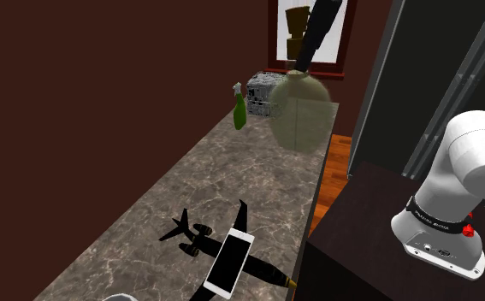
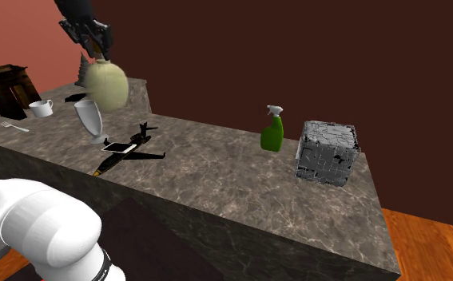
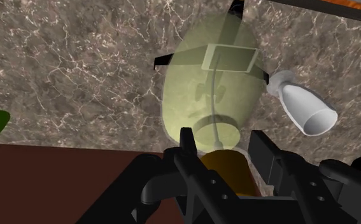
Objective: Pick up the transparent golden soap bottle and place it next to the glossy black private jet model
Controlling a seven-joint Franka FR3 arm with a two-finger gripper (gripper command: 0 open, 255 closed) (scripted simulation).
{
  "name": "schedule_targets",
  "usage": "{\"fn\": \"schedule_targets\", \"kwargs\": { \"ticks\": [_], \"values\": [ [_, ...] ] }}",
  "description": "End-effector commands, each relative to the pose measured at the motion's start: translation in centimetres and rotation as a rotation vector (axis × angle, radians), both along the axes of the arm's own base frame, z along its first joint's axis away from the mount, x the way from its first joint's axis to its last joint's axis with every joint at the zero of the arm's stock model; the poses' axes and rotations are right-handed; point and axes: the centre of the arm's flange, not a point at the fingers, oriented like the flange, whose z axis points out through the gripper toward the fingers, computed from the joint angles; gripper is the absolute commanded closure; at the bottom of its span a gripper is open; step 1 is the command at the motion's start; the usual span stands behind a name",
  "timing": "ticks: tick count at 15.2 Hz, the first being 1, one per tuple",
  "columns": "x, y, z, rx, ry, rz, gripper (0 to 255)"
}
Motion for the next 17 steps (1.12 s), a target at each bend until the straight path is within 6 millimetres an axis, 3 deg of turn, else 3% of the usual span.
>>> {"fn": "schedule_targets", "kwargs": {
  "ticks": [1, 17],
  "values": [
    [-1.1, 2.3, 0.1, 0.001, 0.000, -0.001, 255],
    [-7.8, 22.3, 0.2, 0.001, 0.000, -0.001, 255]
  ]
}}
